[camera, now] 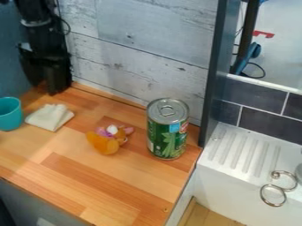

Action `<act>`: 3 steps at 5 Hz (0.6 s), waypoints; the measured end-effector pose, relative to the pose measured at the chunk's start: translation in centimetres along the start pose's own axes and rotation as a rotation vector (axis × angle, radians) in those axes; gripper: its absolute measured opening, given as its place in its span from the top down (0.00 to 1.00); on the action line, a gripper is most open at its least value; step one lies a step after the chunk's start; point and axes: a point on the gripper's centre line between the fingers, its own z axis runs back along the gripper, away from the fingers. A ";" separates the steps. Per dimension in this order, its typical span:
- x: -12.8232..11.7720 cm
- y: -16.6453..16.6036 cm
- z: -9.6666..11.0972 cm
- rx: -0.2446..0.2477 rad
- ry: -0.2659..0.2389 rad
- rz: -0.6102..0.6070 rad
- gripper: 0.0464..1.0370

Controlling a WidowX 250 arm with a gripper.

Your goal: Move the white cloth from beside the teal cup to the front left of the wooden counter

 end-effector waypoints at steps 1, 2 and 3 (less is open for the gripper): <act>1.3 0.7 -1.9 0.007 0.015 -0.024 0.03; 1.4 1.5 -3.6 0.011 0.048 -0.039 0.03; 0.9 2.9 -5.7 -0.003 0.101 -0.025 0.03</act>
